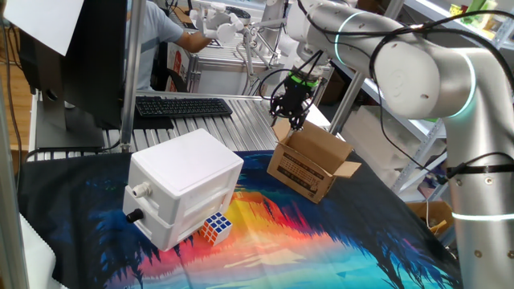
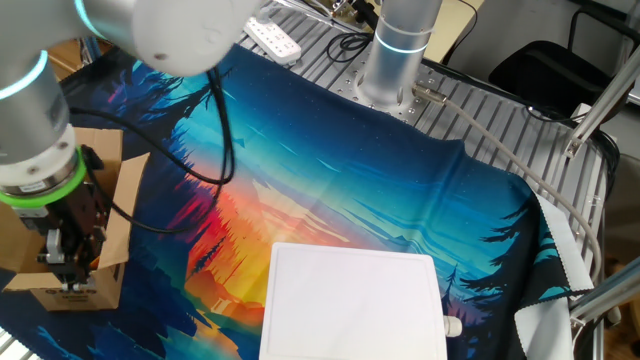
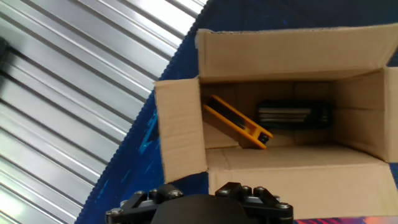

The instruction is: Cover the box

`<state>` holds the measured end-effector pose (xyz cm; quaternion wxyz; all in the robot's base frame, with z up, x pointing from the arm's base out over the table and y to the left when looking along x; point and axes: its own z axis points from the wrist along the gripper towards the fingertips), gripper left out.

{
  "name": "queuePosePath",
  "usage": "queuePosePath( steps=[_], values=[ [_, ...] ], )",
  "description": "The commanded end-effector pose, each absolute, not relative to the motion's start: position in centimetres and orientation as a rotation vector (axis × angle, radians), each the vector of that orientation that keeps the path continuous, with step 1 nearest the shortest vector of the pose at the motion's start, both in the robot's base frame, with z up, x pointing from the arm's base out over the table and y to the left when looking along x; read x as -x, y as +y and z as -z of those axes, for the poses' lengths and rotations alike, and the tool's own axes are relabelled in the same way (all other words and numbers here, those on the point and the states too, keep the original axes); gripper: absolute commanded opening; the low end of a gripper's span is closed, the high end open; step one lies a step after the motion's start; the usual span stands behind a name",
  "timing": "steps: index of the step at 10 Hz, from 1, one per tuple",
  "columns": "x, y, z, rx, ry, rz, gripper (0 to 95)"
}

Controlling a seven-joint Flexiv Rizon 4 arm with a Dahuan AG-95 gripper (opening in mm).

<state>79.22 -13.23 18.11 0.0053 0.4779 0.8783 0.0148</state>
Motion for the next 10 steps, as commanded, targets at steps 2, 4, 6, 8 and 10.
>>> queuePosePath(
  steps=[2, 4, 6, 8, 10],
  values=[
    [-78.93, -13.05, -17.89, -1.496, 2.723, -0.064, 57.0],
    [-78.94, -12.97, -17.74, -1.506, 2.710, -0.071, 57.0],
    [-78.97, -12.83, -17.38, -1.512, 2.703, -0.075, 57.0],
    [-78.97, -12.80, -17.28, -1.515, 2.699, -0.077, 57.0],
    [-78.95, -12.94, -17.45, -1.517, 2.701, -0.088, 57.0]
  ],
)
